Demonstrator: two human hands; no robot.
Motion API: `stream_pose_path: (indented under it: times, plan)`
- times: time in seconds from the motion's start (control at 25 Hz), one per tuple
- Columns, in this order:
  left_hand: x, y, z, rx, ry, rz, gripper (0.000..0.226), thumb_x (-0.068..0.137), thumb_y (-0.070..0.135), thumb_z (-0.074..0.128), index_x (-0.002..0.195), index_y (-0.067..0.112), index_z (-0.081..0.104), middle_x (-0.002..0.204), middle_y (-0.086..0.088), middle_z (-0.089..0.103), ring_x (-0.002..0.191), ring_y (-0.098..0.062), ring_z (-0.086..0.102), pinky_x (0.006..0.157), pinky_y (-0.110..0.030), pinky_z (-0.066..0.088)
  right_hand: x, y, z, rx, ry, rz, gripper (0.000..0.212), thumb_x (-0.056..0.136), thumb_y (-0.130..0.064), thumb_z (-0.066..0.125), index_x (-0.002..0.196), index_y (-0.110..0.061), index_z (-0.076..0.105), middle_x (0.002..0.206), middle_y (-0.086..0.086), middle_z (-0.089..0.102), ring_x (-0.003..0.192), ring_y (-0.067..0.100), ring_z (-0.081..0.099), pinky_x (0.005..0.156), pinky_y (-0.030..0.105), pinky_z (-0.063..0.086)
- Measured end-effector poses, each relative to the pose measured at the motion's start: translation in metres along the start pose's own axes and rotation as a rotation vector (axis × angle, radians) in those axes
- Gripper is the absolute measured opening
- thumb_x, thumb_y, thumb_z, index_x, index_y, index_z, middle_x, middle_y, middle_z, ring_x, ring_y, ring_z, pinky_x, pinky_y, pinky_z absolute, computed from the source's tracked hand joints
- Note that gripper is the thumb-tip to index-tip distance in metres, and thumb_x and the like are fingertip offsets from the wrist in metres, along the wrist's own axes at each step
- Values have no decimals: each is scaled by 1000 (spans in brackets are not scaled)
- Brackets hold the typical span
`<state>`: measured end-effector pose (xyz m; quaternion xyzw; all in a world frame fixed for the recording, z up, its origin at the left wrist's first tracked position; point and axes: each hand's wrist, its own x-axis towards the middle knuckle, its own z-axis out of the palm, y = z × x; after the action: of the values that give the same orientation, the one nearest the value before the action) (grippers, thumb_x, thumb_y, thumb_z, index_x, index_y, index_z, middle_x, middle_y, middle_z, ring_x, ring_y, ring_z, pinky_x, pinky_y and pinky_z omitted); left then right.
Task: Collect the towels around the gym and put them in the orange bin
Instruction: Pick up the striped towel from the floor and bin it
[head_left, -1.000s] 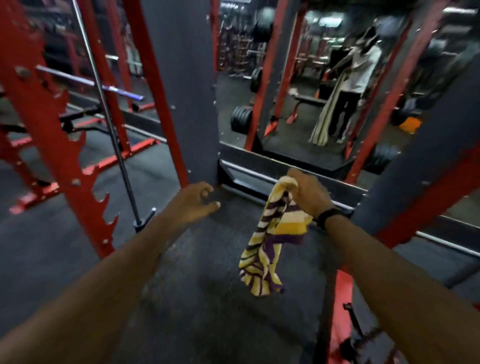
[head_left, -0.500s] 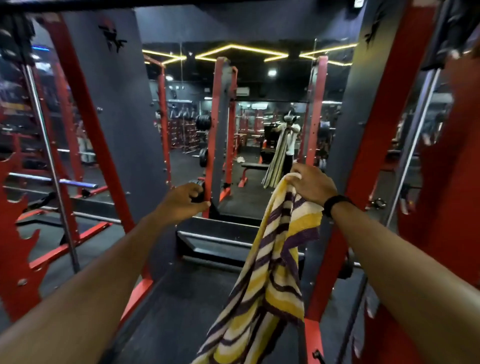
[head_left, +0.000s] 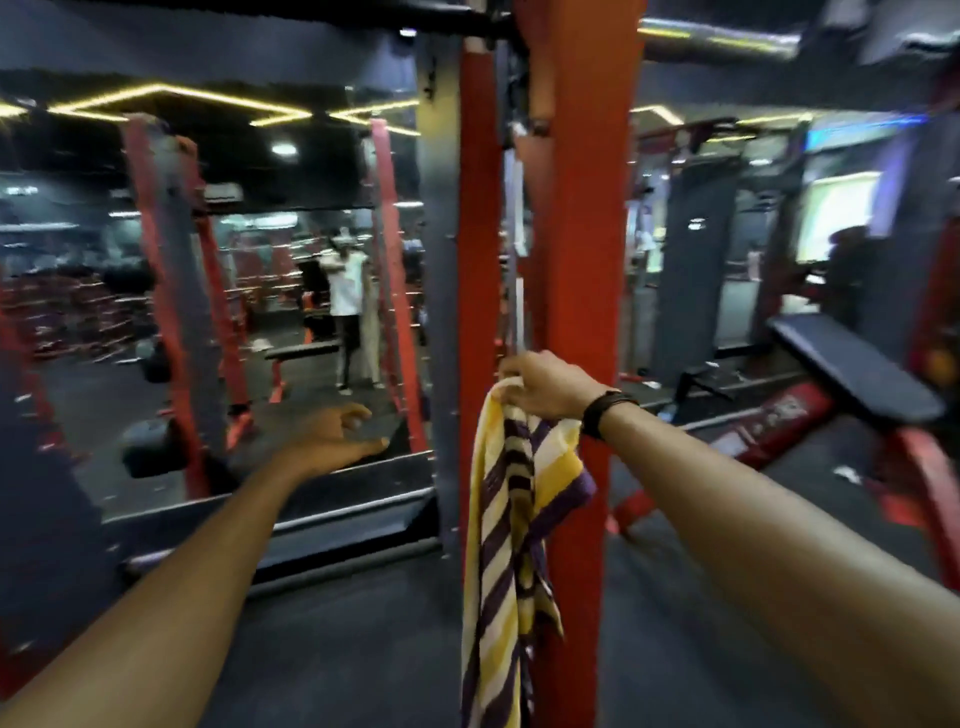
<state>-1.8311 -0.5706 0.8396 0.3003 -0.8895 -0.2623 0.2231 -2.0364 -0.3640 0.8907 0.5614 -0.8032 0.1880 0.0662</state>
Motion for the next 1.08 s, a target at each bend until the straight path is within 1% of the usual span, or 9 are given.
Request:
stream_pose_path:
  times: [0.2,0.28,0.4,0.48,0.6,0.72,0.92,1.0,1.08]
  plan:
    - [21,63,53,-84,-225,231,50,73,27,81,115,9,61,111,-11,65,99,-22,61,95,-35,48,-94,52,-38,-45,74,284,21,88,-32,59,72,-23,51,85,3,62,81,24,57,73,40,51]
    - [15,90,78,-130,-311,319,54,70,32,81,115,12,61,108,-8,65,100,-23,62,93,-35,49,-143,62,-54,-81,127,413,24,88,-29,60,68,-21,48,80,1,58,77,21,53,70,36,47]
    - [-4,135,122,-229,-413,413,43,76,24,79,113,12,61,108,-11,63,99,-22,60,89,-32,47,-227,80,-76,-122,220,620,33,88,-25,57,61,-22,39,67,-5,50,72,20,48,64,32,37]
    - [-19,164,151,-268,-478,468,42,76,24,80,111,12,61,108,-12,64,98,-24,61,88,-32,48,-285,90,-90,-143,255,771,25,88,-28,55,66,-23,46,73,-4,54,78,21,53,67,34,42]
    - [-39,208,189,-309,-590,550,61,62,48,82,110,17,60,107,-10,65,96,-22,63,89,-36,52,-361,101,-112,-151,315,930,18,86,-31,58,70,-25,52,85,0,61,85,23,58,73,35,46]
    - [-64,268,229,-311,-695,641,52,74,31,81,117,11,59,109,-12,63,94,-22,62,76,-26,53,-434,112,-135,-232,340,1040,14,86,-29,60,76,-19,56,91,6,64,85,23,55,70,32,40]
    - [-105,382,299,-316,-764,831,43,77,36,77,113,23,58,109,-5,63,98,-20,62,92,-39,51,-545,126,-176,-352,313,1202,22,88,-26,63,72,-14,54,81,7,58,77,22,50,65,28,30]
    - [-133,430,333,-318,-813,906,45,78,36,76,116,21,58,109,-3,62,101,-19,62,90,-36,51,-595,132,-194,-387,334,1275,24,87,-28,64,79,-5,61,85,14,63,79,28,55,63,31,33]
    - [-163,479,365,-333,-874,961,50,79,35,75,122,16,58,112,-5,61,104,-21,61,90,-37,51,-644,136,-210,-425,361,1330,23,86,-29,65,75,-9,59,85,13,64,82,30,57,66,33,39]
